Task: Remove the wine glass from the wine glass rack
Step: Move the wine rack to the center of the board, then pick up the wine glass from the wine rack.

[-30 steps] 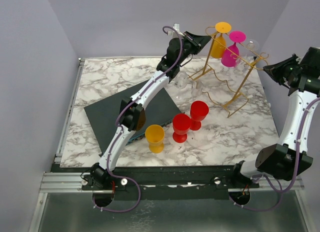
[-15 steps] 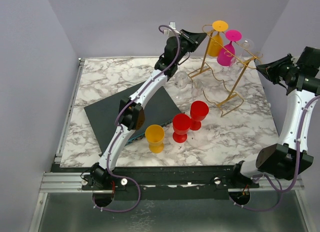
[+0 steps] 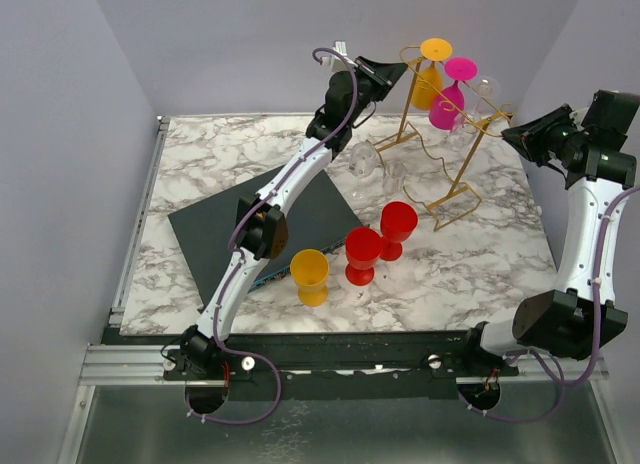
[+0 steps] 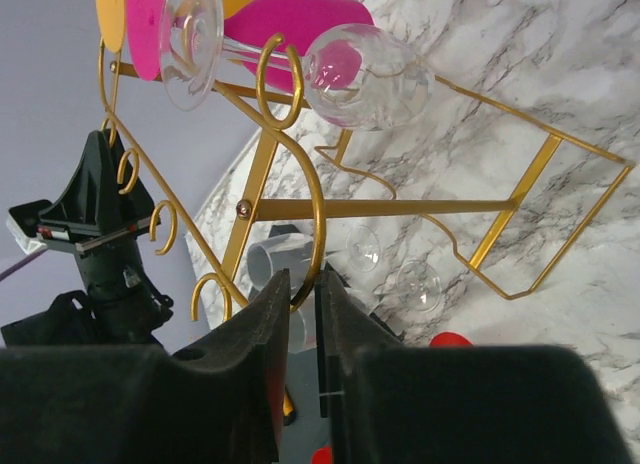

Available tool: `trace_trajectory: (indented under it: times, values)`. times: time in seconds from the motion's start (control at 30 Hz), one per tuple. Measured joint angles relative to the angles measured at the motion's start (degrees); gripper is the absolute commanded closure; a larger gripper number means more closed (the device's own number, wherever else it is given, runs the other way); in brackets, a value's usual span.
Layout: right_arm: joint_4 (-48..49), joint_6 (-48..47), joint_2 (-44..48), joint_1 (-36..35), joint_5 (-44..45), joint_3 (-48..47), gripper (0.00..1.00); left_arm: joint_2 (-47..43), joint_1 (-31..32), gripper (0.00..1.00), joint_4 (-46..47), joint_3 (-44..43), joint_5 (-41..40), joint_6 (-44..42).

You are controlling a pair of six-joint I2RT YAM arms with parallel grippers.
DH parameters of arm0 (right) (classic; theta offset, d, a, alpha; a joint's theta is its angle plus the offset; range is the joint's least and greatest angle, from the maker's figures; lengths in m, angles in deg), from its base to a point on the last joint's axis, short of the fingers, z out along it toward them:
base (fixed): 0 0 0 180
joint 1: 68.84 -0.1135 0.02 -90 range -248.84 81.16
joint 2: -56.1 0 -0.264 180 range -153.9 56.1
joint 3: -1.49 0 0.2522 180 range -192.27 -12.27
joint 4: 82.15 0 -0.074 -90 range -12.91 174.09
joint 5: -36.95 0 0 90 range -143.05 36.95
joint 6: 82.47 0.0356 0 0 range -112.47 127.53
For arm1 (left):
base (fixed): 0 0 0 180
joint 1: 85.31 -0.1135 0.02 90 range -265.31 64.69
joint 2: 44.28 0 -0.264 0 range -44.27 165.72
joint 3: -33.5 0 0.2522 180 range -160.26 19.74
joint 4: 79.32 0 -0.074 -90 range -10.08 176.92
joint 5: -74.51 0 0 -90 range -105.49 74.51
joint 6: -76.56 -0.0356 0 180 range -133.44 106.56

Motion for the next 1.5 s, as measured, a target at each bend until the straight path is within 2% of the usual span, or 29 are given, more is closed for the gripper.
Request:
trace_trajectory:
  times: [0.13, 0.2, 0.43, 0.67, 0.93, 1.17, 1.5]
  values:
    - [-0.33, -1.92, -0.22, -0.33, 1.75, -1.20, 0.49, 0.00, 0.28, 1.00, 0.70, 0.39, 0.42, -0.02]
    - [-0.66, -2.69, -0.24, -0.39, 3.15, -2.54, 0.41, 0.00, 0.39, 1.00, 1.18, 0.76, 0.44, 0.00]
    - [-1.33, -6.78, -0.57, -0.63, 10.86, -11.23, 0.25, -0.04, 0.33, 1.00, 3.15, 1.84, 1.14, 0.02]
    - [4.07, -11.58, -6.54, -0.63, 11.43, -20.61, 0.26, -0.13, 0.24, 1.00, 4.46, 2.67, 1.75, 0.11]
    - [9.53, -14.01, -20.79, -0.63, 3.32, -25.53, 0.26, -0.26, -0.02, 1.00, 4.92, 3.15, 2.64, 0.81]
    - [10.47, -14.93, -28.63, -0.63, -4.50, -29.38, 0.27, -1.25, -0.09, 1.00, 4.90, 4.63, 3.17, 0.98]
    - [12.13, -16.04, -30.53, 0.13, -14.69, -29.20, 0.39, -1.64, -0.22, 1.00, 4.55, 4.94, 3.85, 1.36]
